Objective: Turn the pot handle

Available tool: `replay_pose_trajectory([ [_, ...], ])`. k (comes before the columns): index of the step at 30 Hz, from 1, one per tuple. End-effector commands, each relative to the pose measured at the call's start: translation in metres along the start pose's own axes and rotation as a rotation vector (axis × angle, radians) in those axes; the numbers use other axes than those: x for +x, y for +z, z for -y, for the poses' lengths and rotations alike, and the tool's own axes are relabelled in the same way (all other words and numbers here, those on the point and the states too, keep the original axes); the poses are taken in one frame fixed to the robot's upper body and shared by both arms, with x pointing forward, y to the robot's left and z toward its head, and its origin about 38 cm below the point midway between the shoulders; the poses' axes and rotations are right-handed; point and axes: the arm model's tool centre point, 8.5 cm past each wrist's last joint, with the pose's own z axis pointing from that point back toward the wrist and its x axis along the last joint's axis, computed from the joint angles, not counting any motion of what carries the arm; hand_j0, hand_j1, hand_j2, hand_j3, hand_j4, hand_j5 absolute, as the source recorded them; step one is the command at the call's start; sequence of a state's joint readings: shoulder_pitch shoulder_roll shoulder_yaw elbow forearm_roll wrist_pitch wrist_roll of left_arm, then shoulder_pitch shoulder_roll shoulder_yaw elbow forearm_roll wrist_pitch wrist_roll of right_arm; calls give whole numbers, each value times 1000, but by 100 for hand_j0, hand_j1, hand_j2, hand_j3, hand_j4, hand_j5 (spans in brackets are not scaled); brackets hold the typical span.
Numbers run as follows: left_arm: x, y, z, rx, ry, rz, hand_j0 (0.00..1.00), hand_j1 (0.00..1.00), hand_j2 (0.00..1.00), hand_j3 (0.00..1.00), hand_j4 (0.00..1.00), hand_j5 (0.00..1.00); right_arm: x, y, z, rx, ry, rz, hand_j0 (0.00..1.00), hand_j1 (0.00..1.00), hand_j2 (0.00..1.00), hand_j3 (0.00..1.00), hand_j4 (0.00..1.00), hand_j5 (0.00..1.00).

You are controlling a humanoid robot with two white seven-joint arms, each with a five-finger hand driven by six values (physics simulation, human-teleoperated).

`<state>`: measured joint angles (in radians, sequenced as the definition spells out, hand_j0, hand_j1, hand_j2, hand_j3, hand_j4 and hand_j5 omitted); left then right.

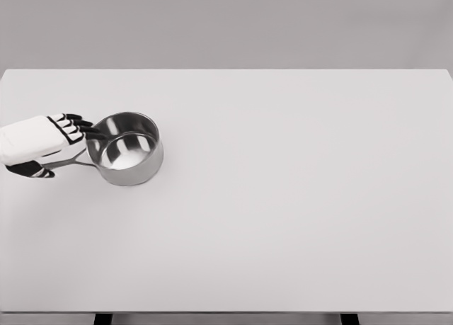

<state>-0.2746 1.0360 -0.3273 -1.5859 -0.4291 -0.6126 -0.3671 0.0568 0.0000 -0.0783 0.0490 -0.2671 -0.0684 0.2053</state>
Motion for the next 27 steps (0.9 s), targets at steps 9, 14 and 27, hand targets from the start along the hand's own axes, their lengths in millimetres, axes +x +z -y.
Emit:
replay_pose_trajectory([
  [9,-7,3,-2,18,8,-27,100,100,100,100,100,100,0,0,0,0,0,-1,100,100,100,100,100,100],
  [14,-12,5,2,12,18,-43,100,100,100,100,100,100,0,0,0,0,0,1,100,100,100,100,100,100],
  [27,-20,7,1,28,29,-68,100,100,100,100,100,100,0,0,0,0,0,-1,100,100,100,100,100,100],
])
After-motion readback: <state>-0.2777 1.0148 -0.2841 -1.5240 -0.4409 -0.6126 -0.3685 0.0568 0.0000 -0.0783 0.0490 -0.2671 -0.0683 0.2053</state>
